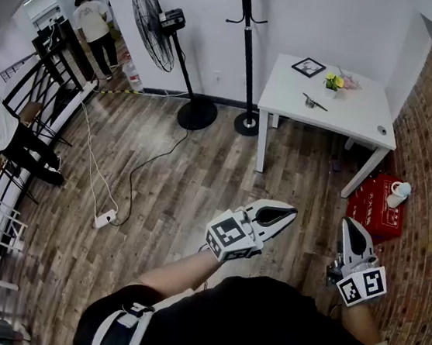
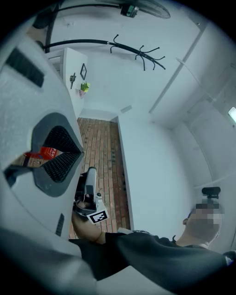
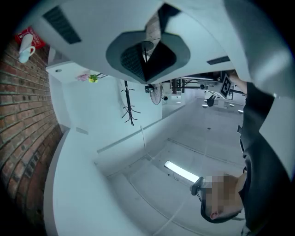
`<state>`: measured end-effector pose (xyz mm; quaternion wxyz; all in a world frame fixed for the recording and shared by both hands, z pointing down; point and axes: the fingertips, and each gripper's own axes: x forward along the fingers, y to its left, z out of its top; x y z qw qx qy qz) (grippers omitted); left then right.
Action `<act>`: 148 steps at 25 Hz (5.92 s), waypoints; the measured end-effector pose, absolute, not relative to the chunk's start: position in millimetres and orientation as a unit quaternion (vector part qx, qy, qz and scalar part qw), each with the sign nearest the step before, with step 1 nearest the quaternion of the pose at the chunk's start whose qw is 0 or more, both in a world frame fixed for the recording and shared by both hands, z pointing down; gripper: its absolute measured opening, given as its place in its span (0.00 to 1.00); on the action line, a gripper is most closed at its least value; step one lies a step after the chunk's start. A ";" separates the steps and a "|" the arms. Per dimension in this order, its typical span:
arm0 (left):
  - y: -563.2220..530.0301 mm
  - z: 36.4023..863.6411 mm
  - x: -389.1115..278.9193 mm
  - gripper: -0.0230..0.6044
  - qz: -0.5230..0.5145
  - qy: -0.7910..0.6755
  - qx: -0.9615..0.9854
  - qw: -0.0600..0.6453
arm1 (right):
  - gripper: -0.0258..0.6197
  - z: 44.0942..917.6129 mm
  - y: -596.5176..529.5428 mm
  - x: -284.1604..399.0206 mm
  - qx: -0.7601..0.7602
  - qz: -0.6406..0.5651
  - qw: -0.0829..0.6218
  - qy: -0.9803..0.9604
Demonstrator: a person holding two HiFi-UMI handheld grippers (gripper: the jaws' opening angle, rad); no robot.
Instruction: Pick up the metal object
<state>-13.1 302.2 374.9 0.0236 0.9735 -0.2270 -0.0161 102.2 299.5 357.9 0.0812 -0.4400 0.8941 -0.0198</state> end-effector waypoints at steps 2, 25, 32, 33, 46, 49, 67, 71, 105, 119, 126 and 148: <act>302.5 373.8 -13.6 0.05 -0.016 -0.230 0.973 0.024 | 0.04 357.5 299.3 102.4 -0.439 -0.020 0.080 0.895; 292.3 378.7 -42.7 0.05 -0.008 -0.240 0.970 0.032 | 0.03 362.8 283.4 88.4 -0.441 -0.007 0.067 0.895; 258.1 389.8 -61.2 0.05 -0.001 -0.249 0.968 0.045 | 0.03 361.7 246.7 94.4 -0.462 0.013 0.055 0.885; 250.8 391.3 -59.2 0.05 0.001 -0.247 0.968 0.044 | 0.03 362.6 239.6 97.3 -0.464 0.013 0.054 0.884; 67.5 399.8 11.4 0.05 0.011 -0.251 0.967 0.050 | 0.03 382.6 59.4 167.1 -0.465 -0.006 0.070 0.883; 15.3 391.1 24.9 0.05 0.012 -0.262 0.964 0.040 | 0.04 372.1 5.9 178.6 -0.447 0.011 0.068 0.892; -152.5 387.6 12.5 0.05 0.018 -0.325 0.945 0.044 | 0.04 381.8 -179.8 155.3 -0.384 -0.007 0.048 0.922; -187.0 398.3 -7.3 0.05 0.011 -0.324 0.944 0.063 | 0.04 394.4 -212.8 133.9 -0.388 -0.009 0.026 0.921; -343.9 399.7 -52.8 0.05 0.004 -0.304 0.951 0.053 | 0.35 458.5 -371.7 41.0 -0.359 -0.021 -0.099 0.928; -339.3 401.1 -65.8 0.05 0.012 -0.329 0.943 0.056 | 0.35 544.8 -390.5 29.3 -0.311 0.025 -0.284 0.907; -334.1 404.6 -82.6 0.05 0.017 -0.353 0.933 0.060 | 0.35 599.1 -414.7 16.6 -0.282 0.072 -0.392 0.873; -327.0 415.9 -93.0 0.05 0.030 -0.365 0.928 0.073 | 0.23 658.4 -441.7 17.3 -0.285 0.107 -0.487 0.819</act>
